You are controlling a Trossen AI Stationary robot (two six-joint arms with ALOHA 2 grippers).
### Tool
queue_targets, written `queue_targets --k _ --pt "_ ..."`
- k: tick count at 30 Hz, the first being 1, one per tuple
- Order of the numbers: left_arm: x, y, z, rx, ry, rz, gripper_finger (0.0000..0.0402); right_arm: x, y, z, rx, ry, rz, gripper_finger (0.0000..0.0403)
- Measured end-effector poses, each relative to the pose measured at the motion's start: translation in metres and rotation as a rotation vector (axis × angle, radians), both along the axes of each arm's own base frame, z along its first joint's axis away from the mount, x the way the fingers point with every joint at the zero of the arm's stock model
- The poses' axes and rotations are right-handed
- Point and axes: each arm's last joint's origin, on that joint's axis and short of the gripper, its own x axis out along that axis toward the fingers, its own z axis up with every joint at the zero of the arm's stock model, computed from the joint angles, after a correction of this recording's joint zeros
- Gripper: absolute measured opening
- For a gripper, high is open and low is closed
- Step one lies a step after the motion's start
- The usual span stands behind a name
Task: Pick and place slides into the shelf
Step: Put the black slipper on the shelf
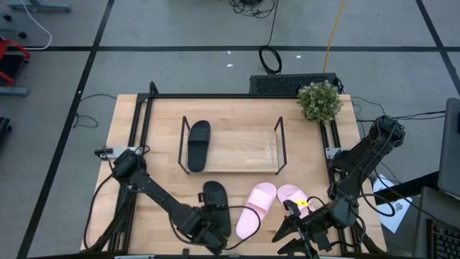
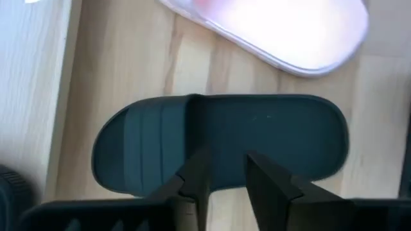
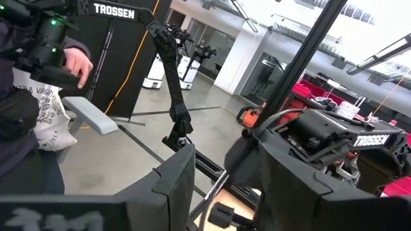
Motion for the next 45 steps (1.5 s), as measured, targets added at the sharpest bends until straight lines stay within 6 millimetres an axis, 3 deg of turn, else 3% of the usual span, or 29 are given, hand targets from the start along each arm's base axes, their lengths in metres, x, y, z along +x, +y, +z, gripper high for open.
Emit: queue_targets --k 8,14,20,26,33,45 --pt "0.007 0.012 -0.001 0.007 0.02 0.019 0.0204 0.0 0.0 0.0 0.0 0.0 0.0 0.0164" --pt "0.002 0.007 -0.001 -0.016 0.058 -0.029 0.0244 0.0 0.0 0.0 -0.001 0.0 0.0 0.0164" --pt "-0.007 -0.003 -0.001 0.062 -0.005 0.019 0.0255 0.0 0.0 0.0 -0.004 -0.002 0.0 0.0164" --pt "-0.005 -0.006 -0.017 0.102 0.019 0.036 0.0255 0.0 0.0 0.0 -0.005 -0.003 0.0 0.0164" --pt "-0.003 0.0 -0.038 0.205 0.085 0.084 0.0255 0.0 0.0 -0.001 -0.009 0.005 0.0 0.0164" --pt "0.003 0.01 -0.042 0.226 0.099 0.109 0.0255 0.0 0.0 -0.002 -0.014 0.011 0.001 0.0164"
